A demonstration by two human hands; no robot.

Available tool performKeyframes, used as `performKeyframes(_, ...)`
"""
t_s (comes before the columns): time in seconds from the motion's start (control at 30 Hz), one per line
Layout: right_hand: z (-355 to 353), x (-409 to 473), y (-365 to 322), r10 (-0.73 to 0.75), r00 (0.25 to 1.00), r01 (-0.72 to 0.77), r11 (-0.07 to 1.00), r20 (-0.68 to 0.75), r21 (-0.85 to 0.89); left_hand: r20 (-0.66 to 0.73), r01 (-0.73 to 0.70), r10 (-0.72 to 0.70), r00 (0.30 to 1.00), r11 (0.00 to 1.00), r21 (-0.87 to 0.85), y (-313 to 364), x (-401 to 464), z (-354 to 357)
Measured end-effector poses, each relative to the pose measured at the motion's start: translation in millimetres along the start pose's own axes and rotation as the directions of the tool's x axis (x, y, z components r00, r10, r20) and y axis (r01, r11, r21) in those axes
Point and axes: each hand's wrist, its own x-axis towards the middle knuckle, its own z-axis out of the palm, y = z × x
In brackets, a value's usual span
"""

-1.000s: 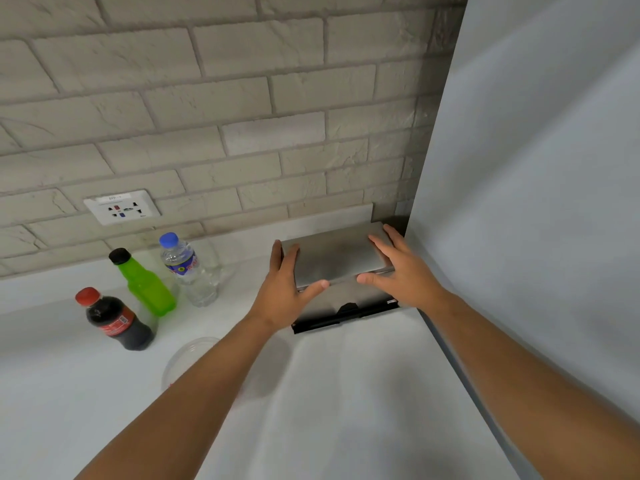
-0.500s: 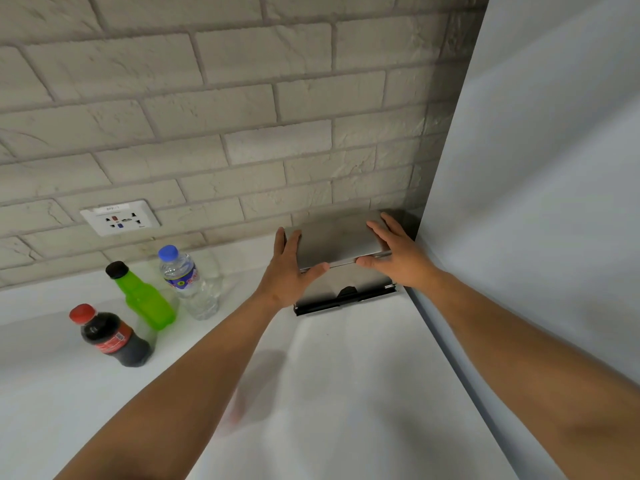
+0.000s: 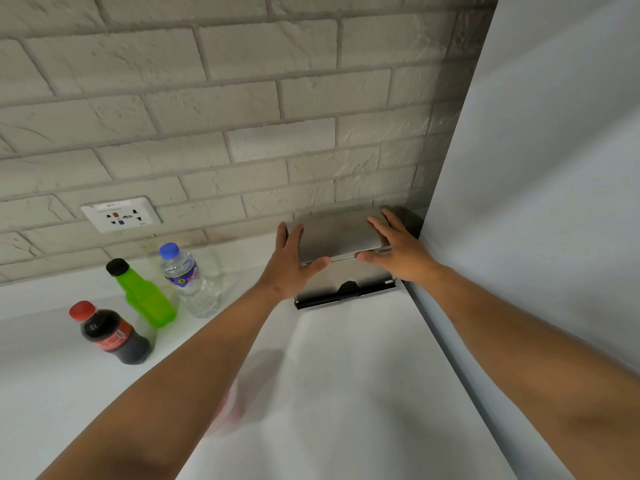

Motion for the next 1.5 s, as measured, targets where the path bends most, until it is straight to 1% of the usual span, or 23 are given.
performKeyframes(0.07, -1.5, 0.5, -2.7, 0.019, 1.000, -0.019, 0.998, 0.016, -0.057, 0.026, 0.007, -0.008, 1.000, 0.999, 0.040, 2.1, -0.1, -4.4)
performKeyframes(0.13, 0.2, -2.4, -5.2, 0.032, 0.999, -0.031, 0.988, 0.001, -0.149, 0.054, -0.010, 0.006, 0.999, 0.998, 0.068, 4.0, -3.5, -10.7)
performKeyframes(0.23, 8.7, -24.7, -15.0, 0.006, 0.991, -0.036, 0.973, -0.133, -0.227, 0.063, -0.033, 0.029, 0.998, 0.997, 0.063, -0.5, -20.2, -25.2)
performKeyframes(0.27, 12.6, -37.1, -18.6, -0.025, 0.982, -0.017, 0.975, -0.186, -0.221, 0.064, -0.043, 0.038, 0.997, 0.996, 0.072, -3.2, -28.3, -31.0)
performKeyframes(0.33, 24.4, -66.3, -28.6, -0.096, 0.958, 0.058, 0.988, -0.268, -0.146, 0.066, -0.071, 0.063, 0.996, 0.991, 0.118, -11.3, -48.6, -44.0)
performKeyframes(0.4, 39.4, -96.4, -39.8, -0.125, 0.950, 0.117, 0.992, -0.287, -0.043, 0.066, -0.101, 0.092, 0.994, 0.984, 0.149, -22.5, -73.1, -55.7)
performKeyframes(0.53, 72.5, -150.3, -67.7, -0.103, 0.980, 0.121, 0.987, -0.171, 0.103, 0.101, -0.103, 0.096, 0.990, 0.993, 0.064, -51.8, -129.4, -79.1)
performKeyframes(0.6, 90.2, -170.8, -85.0, -0.114, 0.985, 0.132, 0.981, -0.127, 0.144, 0.113, -0.092, 0.089, 0.990, 0.995, 0.024, -68.7, -155.7, -89.7)
performKeyframes(0.8, 139.1, -208.4, -133.5, -0.136, 0.990, 0.138, 0.956, -0.024, 0.258, 0.061, -0.054, 0.059, 0.996, 0.996, -0.068, -111.7, -217.3, -108.3)
performKeyframes(0.9, 158.8, -215.0, -151.3, -0.158, 0.987, 0.144, 0.952, 0.032, 0.271, 0.053, -0.071, 0.077, 0.996, 0.992, -0.101, -127.3, -237.3, -115.6)
performKeyframes(1.03, 178.3, -217.6, -169.5, -0.200, 0.976, 0.171, 0.952, 0.092, 0.255, 0.105, -0.068, 0.086, 0.991, 0.985, -0.161, -143.3, -256.3, -120.0)
performKeyframes(1.13, 191.0, -216.6, -180.9, -0.234, 0.964, 0.199, 0.951, 0.127, 0.237, 0.153, -0.041, 0.073, 0.986, 0.978, -0.203, -152.6, -263.4, -120.1)
performKeyframes(1.2, 198.8, -215.3, -184.9, -0.248, 0.958, 0.215, 0.953, 0.141, 0.213, 0.162, -0.025, 0.064, 0.985, 0.973, -0.231, -155.0, -264.9, -118.3)
performKeyframes(1.3, 205.5, -214.8, -184.9, -0.240, 0.961, 0.208, 0.956, 0.139, 0.209, 0.156, -0.039, 0.082, 0.984, 0.965, -0.261, -153.8, -262.9, -110.6)
performKeyframes(1.5, 207.8, -212.6, -175.4, -0.178, 0.984, 0.171, 0.964, 0.019, 0.202, 0.130, -0.062, 0.109, 0.986, 0.945, -0.322, -140.5, -255.8, -82.8)
